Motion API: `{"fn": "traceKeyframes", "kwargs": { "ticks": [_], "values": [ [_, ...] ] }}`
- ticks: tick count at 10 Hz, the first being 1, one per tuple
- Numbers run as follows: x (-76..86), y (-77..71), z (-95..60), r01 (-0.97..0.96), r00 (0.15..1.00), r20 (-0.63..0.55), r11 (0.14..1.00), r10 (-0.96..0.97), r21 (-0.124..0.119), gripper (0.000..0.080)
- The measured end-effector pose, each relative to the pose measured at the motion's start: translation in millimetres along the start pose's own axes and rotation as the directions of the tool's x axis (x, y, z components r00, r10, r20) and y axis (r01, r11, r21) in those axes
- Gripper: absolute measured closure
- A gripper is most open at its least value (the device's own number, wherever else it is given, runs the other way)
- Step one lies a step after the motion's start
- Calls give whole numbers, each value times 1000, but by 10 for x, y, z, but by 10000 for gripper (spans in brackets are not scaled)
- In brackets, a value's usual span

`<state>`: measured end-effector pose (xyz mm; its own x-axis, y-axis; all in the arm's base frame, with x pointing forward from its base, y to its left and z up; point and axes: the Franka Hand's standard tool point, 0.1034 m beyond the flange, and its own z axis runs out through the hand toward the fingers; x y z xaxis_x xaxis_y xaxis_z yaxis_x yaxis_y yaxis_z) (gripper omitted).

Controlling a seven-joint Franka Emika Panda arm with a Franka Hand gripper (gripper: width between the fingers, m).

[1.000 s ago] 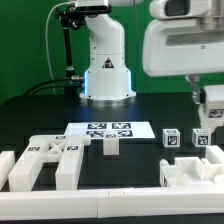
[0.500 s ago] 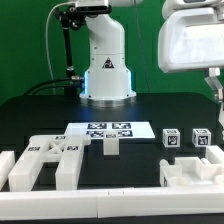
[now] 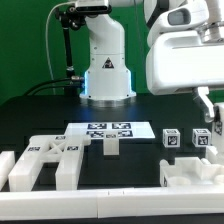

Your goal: Assemble chair

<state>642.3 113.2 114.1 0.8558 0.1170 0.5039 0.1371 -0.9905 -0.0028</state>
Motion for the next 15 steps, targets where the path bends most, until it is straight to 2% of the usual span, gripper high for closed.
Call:
{"fn": "traceKeyframes", "kwargs": {
  "ticks": [2, 5, 7, 12, 15],
  "values": [
    [-47, -84, 80, 10, 1000, 6, 1000, -10, 4, 512],
    [-57, -55, 172, 15, 1000, 11, 1000, -15, -2, 512],
    [-41, -61, 181, 16, 1000, 10, 1000, -16, -1, 512],
    [-199, -71, 327, 19, 999, 31, 1000, -19, -2, 512],
    [-197, -74, 338, 10, 1000, 2, 1000, -10, -3, 512]
  ]
}}
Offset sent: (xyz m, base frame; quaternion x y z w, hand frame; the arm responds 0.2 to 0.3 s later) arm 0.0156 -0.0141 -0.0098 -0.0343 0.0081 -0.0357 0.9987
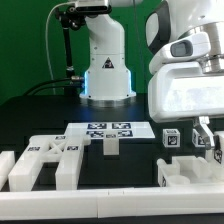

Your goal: Assemble chair

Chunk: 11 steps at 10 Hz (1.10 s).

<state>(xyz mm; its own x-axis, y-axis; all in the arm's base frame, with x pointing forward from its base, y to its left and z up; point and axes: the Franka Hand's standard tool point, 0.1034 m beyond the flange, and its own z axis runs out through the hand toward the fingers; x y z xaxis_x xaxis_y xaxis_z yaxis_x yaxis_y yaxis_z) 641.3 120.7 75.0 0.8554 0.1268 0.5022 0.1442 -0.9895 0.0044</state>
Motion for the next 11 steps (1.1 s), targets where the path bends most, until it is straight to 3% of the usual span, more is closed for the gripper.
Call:
{"fn": "traceKeyframes", "kwargs": {
  "ticks": [2, 3, 4, 5, 6, 11],
  "values": [
    [-1, 1, 1, -1, 1000, 1, 1000, 1, 0, 512],
    [-1, 1, 1, -1, 1000, 1, 1000, 1, 0, 442],
    [-1, 1, 1, -1, 1000, 1, 1000, 1, 0, 279],
    [-1, 2, 1, -1, 1000, 1, 1000, 1, 0, 279],
    [-1, 2, 1, -1, 1000, 1, 1000, 1, 0, 177],
    [41, 26, -63, 5, 1000, 23, 1000, -5, -1, 150]
  ]
}}
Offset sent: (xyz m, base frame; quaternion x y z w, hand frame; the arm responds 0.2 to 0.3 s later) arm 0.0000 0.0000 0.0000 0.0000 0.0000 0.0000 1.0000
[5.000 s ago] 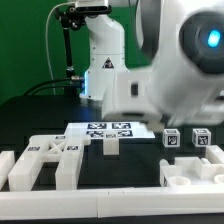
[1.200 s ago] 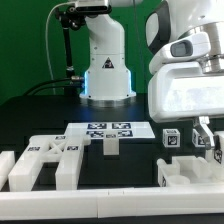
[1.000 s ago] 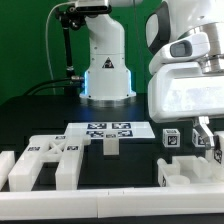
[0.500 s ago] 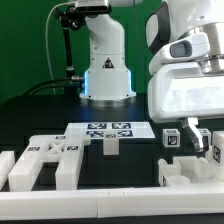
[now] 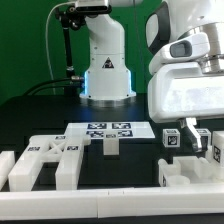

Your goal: Assemble chair

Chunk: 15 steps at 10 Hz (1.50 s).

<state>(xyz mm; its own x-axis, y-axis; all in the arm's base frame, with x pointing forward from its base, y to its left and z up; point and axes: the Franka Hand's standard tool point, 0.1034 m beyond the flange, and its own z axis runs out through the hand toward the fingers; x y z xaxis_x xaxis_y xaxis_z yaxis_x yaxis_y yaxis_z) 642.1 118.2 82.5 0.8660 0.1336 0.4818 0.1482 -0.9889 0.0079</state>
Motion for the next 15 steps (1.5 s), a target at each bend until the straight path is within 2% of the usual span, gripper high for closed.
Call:
{"fn": "traceKeyframes", "kwargs": {
  "ticks": [2, 3, 4, 6, 8, 10, 11, 12, 13, 14, 15],
  "values": [
    [68, -5, -100, -3, 998, 68, 1000, 3, 4, 150],
    [86, -10, -103, -4, 996, 85, 1000, 3, 4, 150],
    [49, -22, -80, -7, 984, 177, 1000, 6, 6, 150],
    [105, -47, -45, -7, 953, 304, 1000, 4, 8, 150],
    [76, 35, 25, -12, 896, 444, 1000, 11, -1, 150],
    [2, 22, 95, -27, 855, 517, 1000, 29, -11, 150],
    [15, 25, 99, -27, 858, 513, 1000, 28, -10, 150],
    [11, 27, 101, -50, 856, 513, 998, 56, -24, 279],
    [9, 22, 102, -85, 854, 512, 996, 94, -42, 279],
    [9, 18, 102, -164, 842, 506, 982, 186, -89, 421],
    [9, 16, 102, -218, 830, 500, 968, 249, -122, 511]
  ]
}}
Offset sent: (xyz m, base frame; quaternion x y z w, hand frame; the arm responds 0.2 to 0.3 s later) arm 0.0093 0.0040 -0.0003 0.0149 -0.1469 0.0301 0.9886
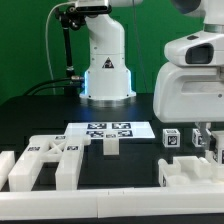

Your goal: Assemble chair

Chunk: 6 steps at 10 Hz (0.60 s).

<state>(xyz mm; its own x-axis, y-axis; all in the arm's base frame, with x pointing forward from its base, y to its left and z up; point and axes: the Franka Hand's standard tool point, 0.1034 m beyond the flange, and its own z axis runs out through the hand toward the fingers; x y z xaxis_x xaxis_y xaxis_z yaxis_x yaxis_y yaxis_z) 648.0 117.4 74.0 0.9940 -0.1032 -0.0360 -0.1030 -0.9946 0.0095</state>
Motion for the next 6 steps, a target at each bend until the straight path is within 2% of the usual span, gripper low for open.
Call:
{"fn": "traceKeyframes", "kwargs": {
  "ticks": [4, 6],
  "values": [
    [-3, -10, 2, -224, 975, 2, 975, 224, 3, 511],
    [-5, -18, 10, -553, 833, 37, 833, 552, 35, 511]
  ]
}}
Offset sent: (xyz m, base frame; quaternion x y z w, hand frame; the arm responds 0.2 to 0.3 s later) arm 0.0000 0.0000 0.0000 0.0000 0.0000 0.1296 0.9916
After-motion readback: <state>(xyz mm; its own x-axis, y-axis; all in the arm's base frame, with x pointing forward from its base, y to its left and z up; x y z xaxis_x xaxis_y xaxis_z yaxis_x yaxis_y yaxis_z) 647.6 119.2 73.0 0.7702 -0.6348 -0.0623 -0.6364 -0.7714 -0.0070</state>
